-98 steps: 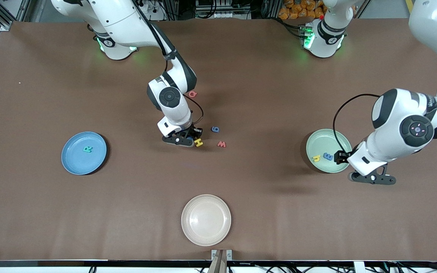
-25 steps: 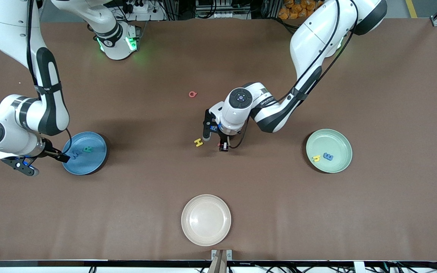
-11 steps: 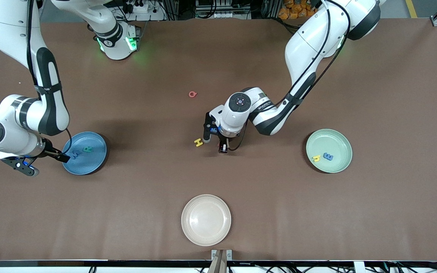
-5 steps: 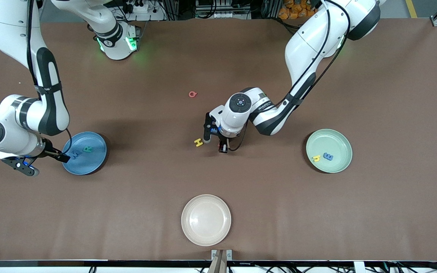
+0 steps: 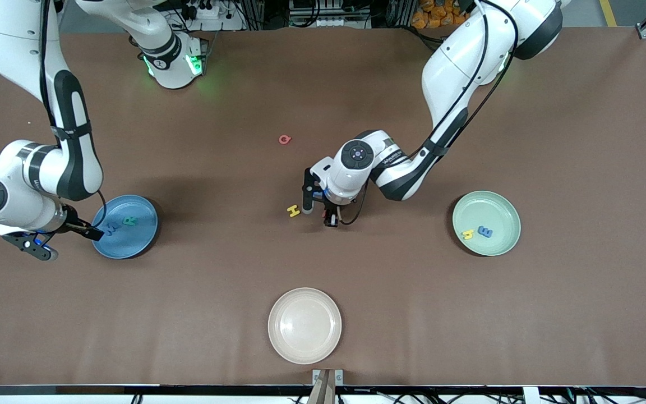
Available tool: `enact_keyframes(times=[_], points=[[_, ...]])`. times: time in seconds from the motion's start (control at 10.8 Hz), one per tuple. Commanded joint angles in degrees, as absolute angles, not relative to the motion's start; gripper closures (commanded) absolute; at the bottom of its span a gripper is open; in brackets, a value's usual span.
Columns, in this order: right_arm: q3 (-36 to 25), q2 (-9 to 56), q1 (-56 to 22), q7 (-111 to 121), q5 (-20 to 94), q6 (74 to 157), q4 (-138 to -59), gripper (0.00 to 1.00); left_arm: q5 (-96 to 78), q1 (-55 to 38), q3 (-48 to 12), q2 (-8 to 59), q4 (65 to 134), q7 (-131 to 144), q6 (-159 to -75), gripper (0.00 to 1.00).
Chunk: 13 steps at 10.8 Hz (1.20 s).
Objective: Sort uppercase to blue plate, lowercase to green plate
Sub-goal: 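Close the left gripper on the pink w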
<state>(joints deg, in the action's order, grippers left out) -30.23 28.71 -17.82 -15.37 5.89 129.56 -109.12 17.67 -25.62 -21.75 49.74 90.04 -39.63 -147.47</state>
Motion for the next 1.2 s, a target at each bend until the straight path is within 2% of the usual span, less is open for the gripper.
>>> enact_keyframes(times=[0.0,0.46,1.11], points=[[-29.8,28.9,-17.2,-15.3,6.8,129.2,-108.4,0.0,15.4,-26.5,-20.5,51.0,89.1,-40.5,-148.4,0.56],[-29.8,28.8,-17.2,-15.3,6.8,129.3,-108.4,0.0,15.4,-26.5,-20.2,51.2,89.2,-40.4,-148.4,0.64],[-29.8,28.9,-17.5,-15.3,6.8,129.3,-108.4,0.0,14.5,-26.8,-19.5,51.9,89.1,-40.4,-148.4,0.65]])
